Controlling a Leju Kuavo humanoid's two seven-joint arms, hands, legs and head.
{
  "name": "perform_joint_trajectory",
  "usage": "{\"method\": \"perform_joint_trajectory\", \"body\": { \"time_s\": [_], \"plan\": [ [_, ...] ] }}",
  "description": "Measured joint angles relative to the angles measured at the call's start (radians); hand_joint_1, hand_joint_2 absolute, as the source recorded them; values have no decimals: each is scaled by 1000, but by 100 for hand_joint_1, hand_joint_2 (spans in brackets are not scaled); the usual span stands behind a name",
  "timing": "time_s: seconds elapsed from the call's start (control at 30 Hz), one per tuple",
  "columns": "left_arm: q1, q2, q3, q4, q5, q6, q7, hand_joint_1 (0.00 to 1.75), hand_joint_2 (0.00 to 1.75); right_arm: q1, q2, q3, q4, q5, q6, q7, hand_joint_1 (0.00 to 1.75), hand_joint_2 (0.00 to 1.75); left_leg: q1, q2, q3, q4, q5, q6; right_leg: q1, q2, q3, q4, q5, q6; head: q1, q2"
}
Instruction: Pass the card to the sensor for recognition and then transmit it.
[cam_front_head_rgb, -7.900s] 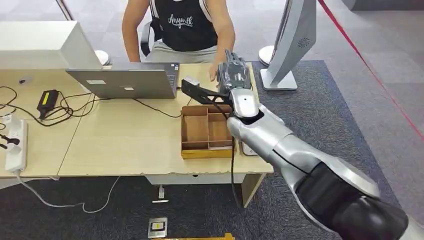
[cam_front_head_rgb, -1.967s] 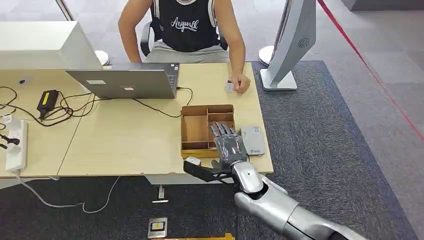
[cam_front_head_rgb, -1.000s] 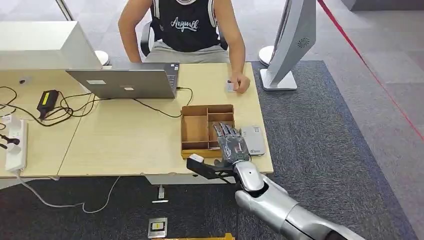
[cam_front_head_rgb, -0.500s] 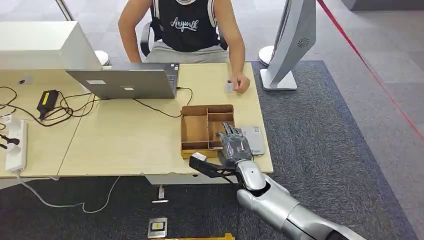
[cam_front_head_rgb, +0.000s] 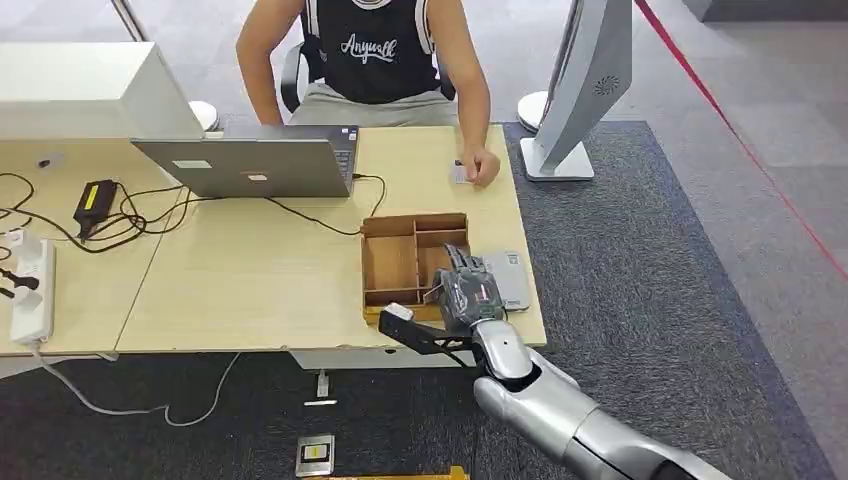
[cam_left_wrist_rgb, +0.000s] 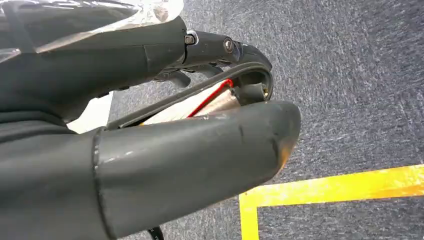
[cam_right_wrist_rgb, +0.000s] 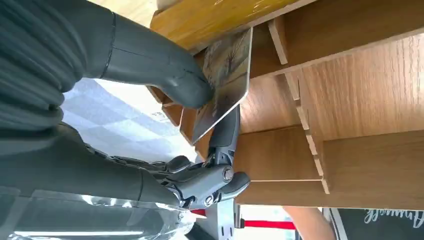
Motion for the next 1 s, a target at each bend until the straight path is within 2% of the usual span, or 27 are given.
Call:
{"method": "perform_joint_trajectory", "body": {
  "time_s": [0.1,0.17,0.33,0.4,0.6,1.0],
  "plan": [
    [0,0,0,0,0,0,0,0,0,0,1,0,3,-2,-1,-3,152,175,0,0,0,0,0,0,0,0,0,0,0,0,0,0],
    [0,0,0,0,2,0,-3,0,0,1,3,-1,5,-7,-5,-6,159,175,0,0,0,0,0,0,0,0,0,0,0,0,0,0],
    [0,-1,0,0,2,0,-7,0,0,4,4,-2,15,-11,-21,-14,157,175,0,0,0,0,0,0,0,0,0,0,0,0,0,0],
    [0,-1,0,0,1,0,-7,0,0,5,5,-3,19,-11,-25,-16,175,175,0,0,0,0,0,0,0,0,0,0,0,0,0,0],
    [0,-3,-1,0,0,1,-7,0,0,6,11,-13,29,2,-69,-23,175,175,0,0,0,0,0,0,0,0,0,0,0,0,0,0],
    [0,-5,-1,0,0,2,-7,0,0,6,15,-24,34,6,-74,-24,175,175,0,0,0,0,0,0,0,0,0,0,0,0,0,0]
  ]
}}
